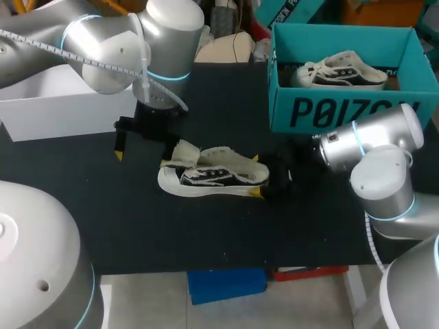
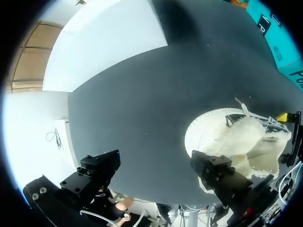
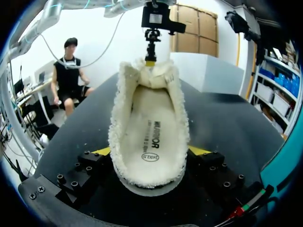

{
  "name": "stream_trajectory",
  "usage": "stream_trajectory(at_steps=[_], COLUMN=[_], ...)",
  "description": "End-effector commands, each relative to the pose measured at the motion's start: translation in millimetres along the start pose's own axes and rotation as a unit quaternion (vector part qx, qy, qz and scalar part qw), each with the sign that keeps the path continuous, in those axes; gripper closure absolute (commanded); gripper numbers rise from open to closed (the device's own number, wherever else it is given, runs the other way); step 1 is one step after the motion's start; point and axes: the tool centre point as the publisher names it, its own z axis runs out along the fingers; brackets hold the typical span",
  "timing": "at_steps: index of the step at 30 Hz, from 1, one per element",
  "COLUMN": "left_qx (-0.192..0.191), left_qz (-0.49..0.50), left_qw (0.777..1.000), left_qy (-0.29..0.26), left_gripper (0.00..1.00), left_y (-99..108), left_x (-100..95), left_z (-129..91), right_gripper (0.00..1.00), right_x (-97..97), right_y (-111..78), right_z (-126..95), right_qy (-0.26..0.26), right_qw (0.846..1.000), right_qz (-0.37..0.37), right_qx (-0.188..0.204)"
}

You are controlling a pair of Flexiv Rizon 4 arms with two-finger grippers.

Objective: Take the shoe out of the shoebox, open the shoe tongue, remove and reinsert the insole, then place the shoe into the shoebox

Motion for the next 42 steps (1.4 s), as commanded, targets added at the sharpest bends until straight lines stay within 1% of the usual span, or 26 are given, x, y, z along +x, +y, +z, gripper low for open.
stream_trajectory(at_steps=[1,4,5,6,9,11,12,13,14,15,16,17,18,19,20,21,22,23,26,28,29,34,42], left_qx=[0.000,0.006,0.009,0.010,0.043,0.064,0.073,0.078,0.089,0.097,0.102,0.097,0.107,0.107,0.111,0.117,0.118,0.111,0.103,0.112,0.107,0.109,0.109], left_qz=[0.004,0.016,0.024,0.034,0.109,0.160,0.212,0.254,0.297,0.342,0.389,0.448,0.486,0.521,0.563,0.603,0.637,0.660,0.705,0.731,0.743,0.792,0.792], left_qw=[1.000,1.000,1.000,0.999,0.987,0.975,0.957,0.941,0.924,0.901,0.877,0.844,0.821,0.799,0.767,0.740,0.716,0.700,0.668,0.648,0.636,0.576,0.576], left_qy=[-0.003,0.000,0.011,0.028,0.111,0.140,0.183,0.209,0.226,0.247,0.264,0.280,0.281,0.281,0.285,0.273,0.260,0.250,0.213,0.182,0.178,0.173,0.173], left_gripper=[0.00,0.00,0.00,0.00,0.00,0.00,0.23,0.29,0.38,0.49,0.52,0.56,0.60,0.68,0.96,1.00,1.00,1.00,1.00,1.00,1.00,1.00,1.00], left_y=[-0.9,-0.9,-0.7,-0.7,3.0,4.6,5.6,6.4,7.3,8.9,9.7,10.6,12.1,13.0,15.0,17.0,18.8,19.3,22.8,25.5,27.9,27.9,27.9], left_x=[6.0,6.9,6.5,5.0,-2.6,-6.6,-10.3,-12.7,-13.6,-13.3,-11.9,-9.5,-4.7,1.6,6.7,13.6,22.8,31.2,57.6,73.3,80.6,80.6,80.6], left_z=[4.7,1.8,-0.8,-4.5,-28.1,-42.5,-55.9,-65.6,-74.4,-84.1,-92.9,-99.9,-106.7,-113.1,-118.6,-122.7,-125.5,-127.4,-131.2,-131.2,-132.7,-132.7,-132.7], right_gripper=[1.00,1.00,1.00,1.00,1.00,1.00,1.00,1.00,1.00,1.00,1.00,1.00,1.00,1.00,1.00,1.00,1.00,1.00,1.00,1.00,1.00,1.00,1.00], right_x=[0.1,0.1,0.1,0.1,0.1,0.1,0.1,0.1,0.1,0.1,0.1,0.1,0.1,0.1,0.1,0.1,0.1,0.1,0.1,0.1,0.1,0.1,0.1], right_y=[-2.6,-2.6,-2.6,-2.6,-2.6,-2.6,-2.6,-2.6,-2.6,-2.6,-2.6,-2.6,-2.6,-2.6,-2.6,-2.6,-2.6,-2.6,-2.6,-2.6,-2.6,-2.6,-2.6], right_z=[1.6,1.6,1.6,1.6,1.6,1.6,1.6,1.6,1.6,1.6,1.6,1.6,1.6,1.6,1.6,1.6,1.6,1.6,1.6,1.6,1.6,1.6,1.6], right_qy=[0.000,0.000,0.000,0.000,0.000,0.000,0.000,0.000,0.000,0.000,0.000,0.000,0.000,0.000,0.000,0.000,0.000,0.000,0.000,0.000,0.000,0.000,0.000], right_qw=[1.000,1.000,1.000,1.000,1.000,1.000,1.000,1.000,1.000,1.000,1.000,1.000,1.000,1.000,1.000,1.000,1.000,1.000,1.000,1.000,1.000,1.000,1.000], right_qz=[0.001,0.001,0.001,0.001,0.001,0.001,0.001,0.001,0.001,0.001,0.001,0.001,0.001,0.001,0.001,0.001,0.001,0.001,0.001,0.001,0.001,0.001,0.001], right_qx=[0.001,0.001,0.001,0.001,0.001,0.001,0.001,0.001,0.001,0.001,0.001,0.001,0.001,0.001,0.001,0.001,0.001,0.001,0.001,0.001,0.001,0.001,0.001])
